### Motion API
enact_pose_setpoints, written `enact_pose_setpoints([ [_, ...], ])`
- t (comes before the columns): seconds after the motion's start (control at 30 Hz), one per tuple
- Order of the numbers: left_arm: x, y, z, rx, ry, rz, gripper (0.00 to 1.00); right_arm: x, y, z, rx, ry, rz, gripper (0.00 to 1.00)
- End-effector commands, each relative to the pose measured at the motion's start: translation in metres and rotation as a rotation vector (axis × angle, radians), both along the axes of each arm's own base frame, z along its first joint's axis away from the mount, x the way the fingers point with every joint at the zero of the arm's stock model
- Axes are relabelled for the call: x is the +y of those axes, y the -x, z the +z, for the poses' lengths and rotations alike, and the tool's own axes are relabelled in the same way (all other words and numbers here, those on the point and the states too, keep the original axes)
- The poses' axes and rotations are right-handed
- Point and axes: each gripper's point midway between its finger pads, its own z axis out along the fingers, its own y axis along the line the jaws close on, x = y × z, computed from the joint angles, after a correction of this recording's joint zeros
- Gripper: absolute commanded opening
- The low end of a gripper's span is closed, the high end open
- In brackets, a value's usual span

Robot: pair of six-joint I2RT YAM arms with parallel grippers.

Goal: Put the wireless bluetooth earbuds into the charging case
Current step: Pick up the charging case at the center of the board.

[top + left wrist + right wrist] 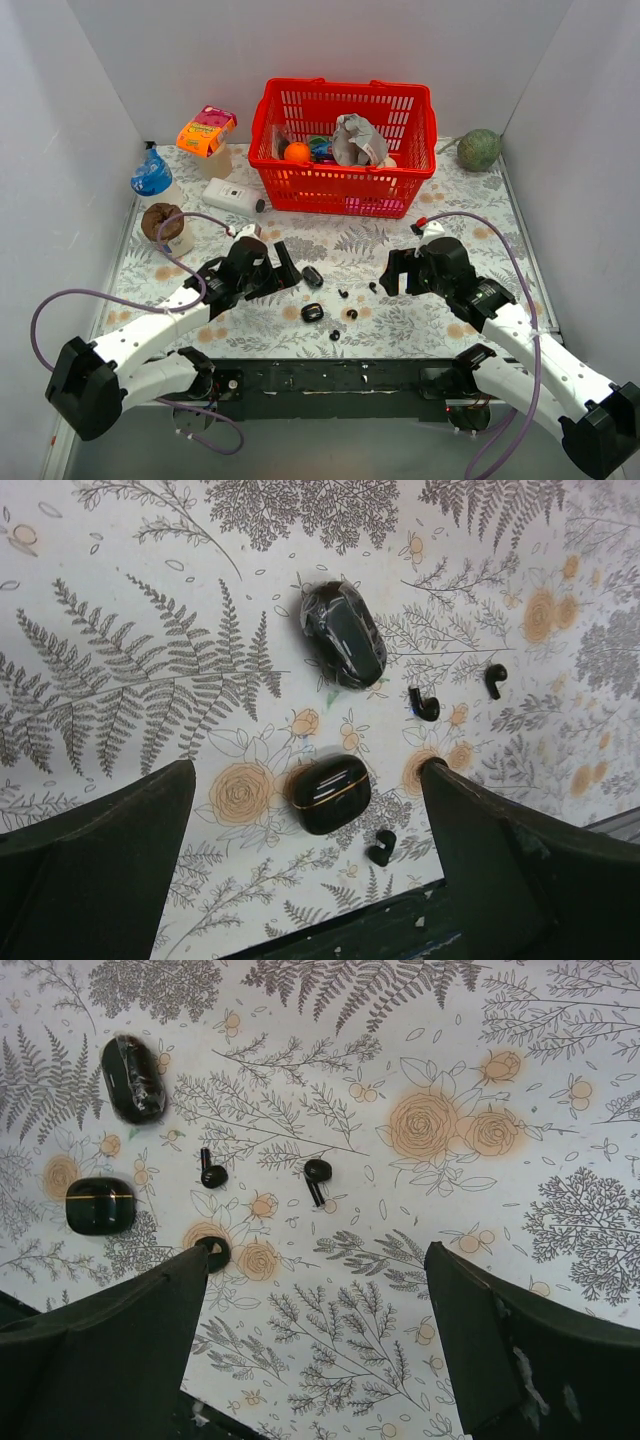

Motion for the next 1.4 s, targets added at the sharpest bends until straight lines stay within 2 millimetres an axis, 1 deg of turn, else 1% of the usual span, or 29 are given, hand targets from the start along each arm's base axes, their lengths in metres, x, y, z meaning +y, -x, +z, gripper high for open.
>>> enact_pose_setpoints([
  [0.0,-0.02,-0.019,0.014,-0.067,-0.046,-0.125,0.98,0.017,-0.002,0.02,-0.038,-0.047,0.083,0.96],
  [0.07,-0.026,-0.021,0.018,-0.102,-0.088,-0.226,0.98,0.019,-0.001,0.026,-0.05,-0.053,0.105,0.95],
  [0.1,-0.028,-0.021,0.011,-0.092,-0.111,-0.257,0.98,0.02,0.0,0.028,-0.053,-0.054,0.112,0.95],
  [0.17,-0.031,-0.018,0.006,-0.09,-0.153,-0.345,0.98,0.019,-0.001,0.03,-0.068,-0.047,0.119,0.95],
  [0.2,-0.035,-0.02,0.01,-0.092,-0.152,-0.367,0.98,0.019,-0.001,0.029,-0.07,-0.043,0.121,0.95],
  [0.27,-0.031,-0.025,0.009,-0.104,-0.18,-0.346,0.98,0.019,0.0,0.027,-0.069,-0.039,0.127,0.94],
  [0.3,-0.025,-0.031,0.008,-0.107,-0.201,-0.293,0.98,0.018,0.001,0.025,-0.062,-0.036,0.128,0.94],
  [0.33,-0.018,-0.036,0.006,-0.107,-0.229,-0.249,0.97,0.018,0.002,0.025,-0.062,-0.039,0.128,0.94],
  [0.37,-0.017,-0.036,0.004,-0.098,-0.234,-0.239,0.91,0.019,0.002,0.025,-0.062,-0.043,0.128,0.93],
  [0.43,-0.017,-0.034,-0.006,-0.049,-0.233,-0.215,0.75,0.019,0.003,0.025,-0.063,-0.05,0.128,0.93],
  [0.47,-0.019,-0.031,-0.016,-0.013,-0.23,-0.224,0.52,0.018,0.003,0.025,-0.063,-0.05,0.126,0.93],
  [0.5,-0.02,-0.029,-0.023,0.019,-0.22,-0.204,0.36,0.019,0.003,0.025,-0.064,-0.051,0.129,0.93],
  [0.53,-0.019,-0.027,-0.03,0.044,-0.22,-0.196,0.24,0.019,0.002,0.027,-0.068,-0.053,0.126,0.93],
  [0.57,-0.021,-0.024,-0.038,0.07,-0.215,-0.199,0.03,0.019,0.002,0.027,-0.068,-0.051,0.125,0.93],
  [0.6,-0.021,-0.023,-0.043,0.083,-0.21,-0.187,0.0,0.018,0.002,0.027,-0.067,-0.05,0.125,0.92],
  [0.7,-0.026,-0.021,-0.052,0.098,-0.171,-0.174,0.0,0.018,0.002,0.03,-0.07,-0.053,0.121,0.92],
  [0.73,-0.029,-0.023,-0.052,0.089,-0.155,-0.173,0.0,0.018,0.003,0.03,-0.068,-0.053,0.118,0.92],
  [0.8,-0.033,-0.023,-0.059,0.108,-0.143,-0.167,0.0,0.017,0.002,0.031,-0.073,-0.055,0.113,0.91],
  [0.97,-0.048,-0.027,-0.063,0.108,-0.098,-0.164,0.0,0.017,0.003,0.031,-0.071,-0.058,0.111,0.91],
  [1.0,-0.053,-0.024,-0.063,0.107,-0.092,-0.173,0.0,0.017,0.003,0.031,-0.07,-0.057,0.111,0.91],
  [1.1,-0.062,-0.02,-0.07,0.124,-0.1,-0.178,0.0,0.017,0.003,0.03,-0.068,-0.057,0.11,0.91],
  [1.27,-0.061,-0.017,-0.084,0.148,-0.123,-0.138,0.0,0.016,0.003,0.032,-0.072,-0.059,0.107,0.91],
  [1.37,-0.06,-0.018,-0.087,0.156,-0.121,-0.113,0.0,0.016,0.004,0.031,-0.074,-0.059,0.105,0.91],
])
